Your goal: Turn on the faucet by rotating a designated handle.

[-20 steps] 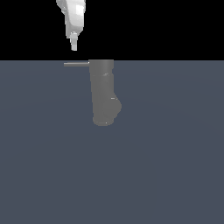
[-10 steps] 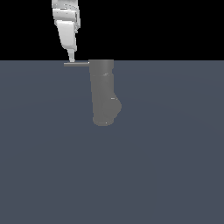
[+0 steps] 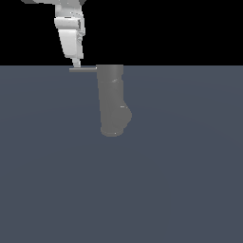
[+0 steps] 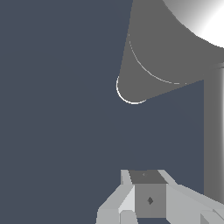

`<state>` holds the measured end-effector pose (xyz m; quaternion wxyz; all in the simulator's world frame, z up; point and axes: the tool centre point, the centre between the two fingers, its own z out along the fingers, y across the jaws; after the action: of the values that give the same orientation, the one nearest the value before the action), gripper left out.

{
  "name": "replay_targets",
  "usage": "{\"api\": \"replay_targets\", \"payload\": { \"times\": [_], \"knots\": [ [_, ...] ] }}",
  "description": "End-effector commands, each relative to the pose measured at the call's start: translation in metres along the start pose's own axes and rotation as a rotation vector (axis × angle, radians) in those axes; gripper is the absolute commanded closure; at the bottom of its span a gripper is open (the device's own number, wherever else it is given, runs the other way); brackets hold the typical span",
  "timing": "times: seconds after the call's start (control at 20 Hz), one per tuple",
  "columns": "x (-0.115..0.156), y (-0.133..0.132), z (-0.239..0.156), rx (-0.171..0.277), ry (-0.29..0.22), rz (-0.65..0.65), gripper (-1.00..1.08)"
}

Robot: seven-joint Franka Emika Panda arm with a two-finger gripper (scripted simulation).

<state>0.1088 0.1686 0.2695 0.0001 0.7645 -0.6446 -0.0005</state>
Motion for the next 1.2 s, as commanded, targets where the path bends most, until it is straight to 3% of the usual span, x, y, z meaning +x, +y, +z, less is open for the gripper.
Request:
{"api": "replay_targets", "payload": {
  "times": [0.0, 1.15],
  "knots": [
    [0.0, 0.0, 0.0, 0.001, 0.001, 0.002, 1.08],
    [0.002, 0.05, 0.0, 0.0, 0.0, 0.001, 1.08]
  ]
}}
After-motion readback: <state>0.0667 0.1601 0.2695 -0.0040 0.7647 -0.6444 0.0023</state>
